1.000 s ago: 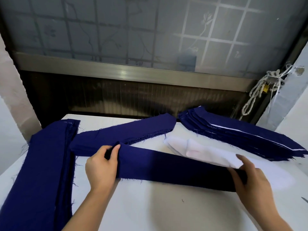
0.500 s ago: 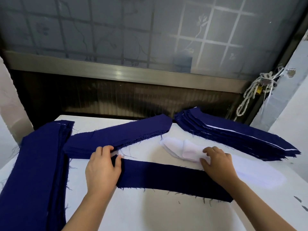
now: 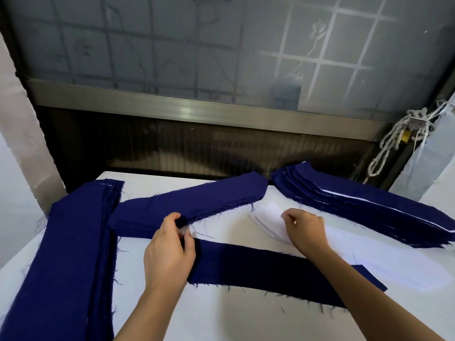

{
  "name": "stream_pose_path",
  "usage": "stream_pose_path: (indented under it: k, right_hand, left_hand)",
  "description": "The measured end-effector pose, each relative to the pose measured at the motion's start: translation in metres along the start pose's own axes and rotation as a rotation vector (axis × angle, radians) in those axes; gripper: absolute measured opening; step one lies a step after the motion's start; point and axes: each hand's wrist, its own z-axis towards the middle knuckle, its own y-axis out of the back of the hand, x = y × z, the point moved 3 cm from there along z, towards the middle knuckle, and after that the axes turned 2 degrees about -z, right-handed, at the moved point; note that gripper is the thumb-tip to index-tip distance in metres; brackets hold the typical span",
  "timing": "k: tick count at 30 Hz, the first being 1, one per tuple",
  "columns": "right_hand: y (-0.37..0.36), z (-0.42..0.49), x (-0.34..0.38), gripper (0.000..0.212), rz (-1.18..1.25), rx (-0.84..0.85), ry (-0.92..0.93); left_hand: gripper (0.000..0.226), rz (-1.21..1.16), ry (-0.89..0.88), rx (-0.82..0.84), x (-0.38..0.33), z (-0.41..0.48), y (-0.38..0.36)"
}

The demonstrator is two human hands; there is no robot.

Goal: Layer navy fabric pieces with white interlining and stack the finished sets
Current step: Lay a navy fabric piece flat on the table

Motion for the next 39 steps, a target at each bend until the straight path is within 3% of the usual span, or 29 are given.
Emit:
stream_pose_path:
  k: [4,7,13,22,32,35,39]
  right_hand:
    - [-0.012,-0.006,0.007,0.019,0.088,0.074,0.040]
    - [-0.019,-0.008,0.009,0.023,-0.007,0.153,0.069]
    - [-0.012,0.007,0.010,0.009,0.054,0.215,-0.011]
    - [-0.011,0.014,0.011,0.015,-0.196,0.227,0.126]
    - [-0.001,0.003,-0.012,0.019,0.300,0.187,-0.155]
    - [0.006,-0.004,-0.010,0.016,0.339,0.112,-0.116]
    - [0.021,-0.014,0.014,0.017,0.270,0.031,0.075]
  left_hand:
    - [0.035,0.022,-0.001,0.057,0.002,0.000,-0.004]
    - [0.031,0.027,0.015,0.082,0.004,-0.001,-0.004]
    - [0.024,-0.004,0.055,0.086,0.007,-0.001,-0.004]
    - [0.013,-0.015,0.058,0.081,0.011,0.000,-0.006]
    - [0.010,-0.026,0.054,0.082,0.011,0.000,-0.006]
    - [0.010,-0.023,0.015,0.081,0.009,-0.001,-0.005]
    - [0.016,-0.011,-0.044,0.082,0.003,-0.003,-0.004]
